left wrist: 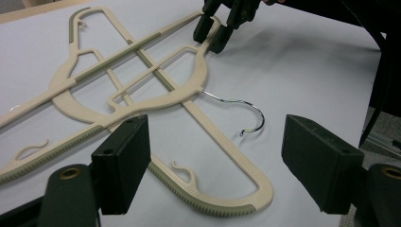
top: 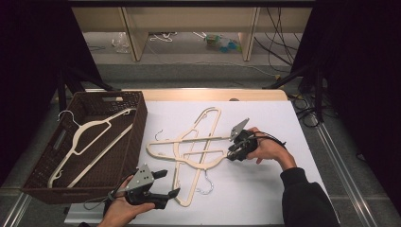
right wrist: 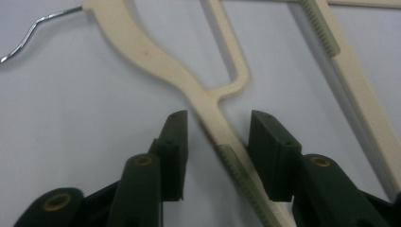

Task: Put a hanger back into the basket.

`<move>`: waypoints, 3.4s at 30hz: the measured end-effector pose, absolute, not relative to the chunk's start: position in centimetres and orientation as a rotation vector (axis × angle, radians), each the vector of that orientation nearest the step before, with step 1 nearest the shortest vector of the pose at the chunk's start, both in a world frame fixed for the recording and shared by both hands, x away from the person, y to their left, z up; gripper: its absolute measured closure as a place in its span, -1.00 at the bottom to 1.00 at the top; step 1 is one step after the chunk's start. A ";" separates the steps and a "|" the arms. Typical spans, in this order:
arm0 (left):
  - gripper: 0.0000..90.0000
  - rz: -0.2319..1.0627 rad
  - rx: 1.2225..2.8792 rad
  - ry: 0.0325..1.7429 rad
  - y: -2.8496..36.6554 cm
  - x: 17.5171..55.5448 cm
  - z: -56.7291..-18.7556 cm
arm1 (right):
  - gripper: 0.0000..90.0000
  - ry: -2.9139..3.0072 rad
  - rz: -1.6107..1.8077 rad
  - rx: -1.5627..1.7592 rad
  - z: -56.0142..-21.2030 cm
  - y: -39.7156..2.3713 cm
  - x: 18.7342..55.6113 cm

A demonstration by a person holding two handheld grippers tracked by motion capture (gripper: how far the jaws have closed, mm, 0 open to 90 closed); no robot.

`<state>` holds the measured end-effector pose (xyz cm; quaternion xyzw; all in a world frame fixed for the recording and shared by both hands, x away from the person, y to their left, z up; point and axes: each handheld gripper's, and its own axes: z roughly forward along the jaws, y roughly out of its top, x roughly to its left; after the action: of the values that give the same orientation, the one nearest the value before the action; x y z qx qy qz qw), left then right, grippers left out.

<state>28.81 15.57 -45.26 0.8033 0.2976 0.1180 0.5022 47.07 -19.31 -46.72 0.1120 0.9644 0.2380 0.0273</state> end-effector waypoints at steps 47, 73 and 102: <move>-0.42 0.469 2.161 0.630 12.3 35.3 -48.6 | 0.77 3.130 0.545 -0.012 -43.9 -19.1 43.9; -0.38 0.591 2.292 0.401 9.0 36.3 -49.6 | 0.77 3.185 0.555 -0.014 -42.9 -19.6 43.5; 0.45 0.586 2.239 -0.065 7.8 36.3 -48.0 | 0.76 3.219 0.628 -0.045 -43.4 -19.9 43.5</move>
<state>36.29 7.79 -47.97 0.8857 -0.0258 0.2318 0.4013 43.55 -19.85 -43.45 -0.0136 0.9791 0.1909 -0.0689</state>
